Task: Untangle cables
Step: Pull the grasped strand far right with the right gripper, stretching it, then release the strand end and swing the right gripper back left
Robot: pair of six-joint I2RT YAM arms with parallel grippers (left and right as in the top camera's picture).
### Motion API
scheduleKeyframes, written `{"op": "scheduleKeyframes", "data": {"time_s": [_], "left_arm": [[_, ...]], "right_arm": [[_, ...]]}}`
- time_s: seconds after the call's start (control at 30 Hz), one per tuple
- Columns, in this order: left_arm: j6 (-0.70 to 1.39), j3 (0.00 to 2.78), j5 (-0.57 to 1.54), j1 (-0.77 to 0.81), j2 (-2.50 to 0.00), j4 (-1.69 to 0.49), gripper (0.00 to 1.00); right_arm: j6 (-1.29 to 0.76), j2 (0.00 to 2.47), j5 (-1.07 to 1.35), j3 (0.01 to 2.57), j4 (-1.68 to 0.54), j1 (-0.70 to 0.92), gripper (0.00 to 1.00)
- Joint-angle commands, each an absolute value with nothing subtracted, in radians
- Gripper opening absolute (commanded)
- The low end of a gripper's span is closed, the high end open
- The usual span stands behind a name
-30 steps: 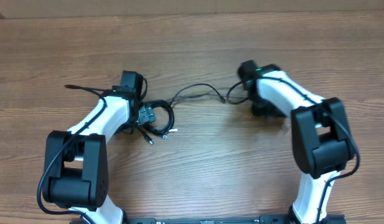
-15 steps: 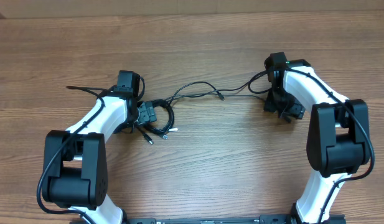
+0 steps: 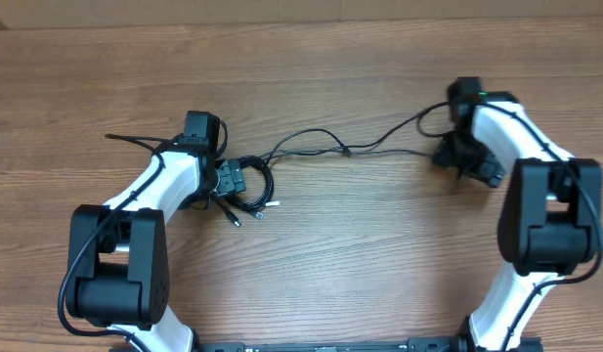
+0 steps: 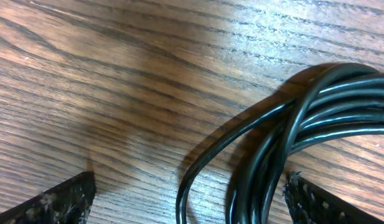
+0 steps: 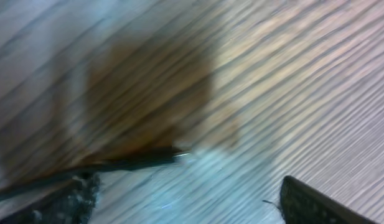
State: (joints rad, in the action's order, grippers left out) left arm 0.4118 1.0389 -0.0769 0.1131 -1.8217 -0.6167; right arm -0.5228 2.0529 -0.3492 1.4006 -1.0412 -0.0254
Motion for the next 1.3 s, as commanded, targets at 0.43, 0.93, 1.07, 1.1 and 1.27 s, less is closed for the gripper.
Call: {"op": "scheduleKeyframes", "data": {"time_s": [0.43,0.93,1.07,1.1,1.27], "left_arm": [[0.385,0.994,-0.025,0.113,-1.885,-0.623,0.96],[0.377,1.208,-0.015,0.126,-1.756,-0.822,0.97],[0.377,1.254,0.038,0.126,-1.681,-0.841,0.95],[0.377,1.254,0.050,0.126,-1.667,-0.837,0.92],[0.377,1.252,0.052,0.126,-1.662,-0.842,0.51]], "right_arm": [[-0.530,2.170,-0.137,1.328,-1.037,-0.374,1.00],[-0.529,2.170,-0.136,1.328,-1.026,-0.367,1.00],[-0.523,2.170,-0.117,1.328,-1.026,-0.367,1.00],[-0.518,2.170,-0.105,1.328,-1.026,-0.367,1.00],[-0.359,2.160,0.076,1.348,-1.037,-0.367,0.16]]}}
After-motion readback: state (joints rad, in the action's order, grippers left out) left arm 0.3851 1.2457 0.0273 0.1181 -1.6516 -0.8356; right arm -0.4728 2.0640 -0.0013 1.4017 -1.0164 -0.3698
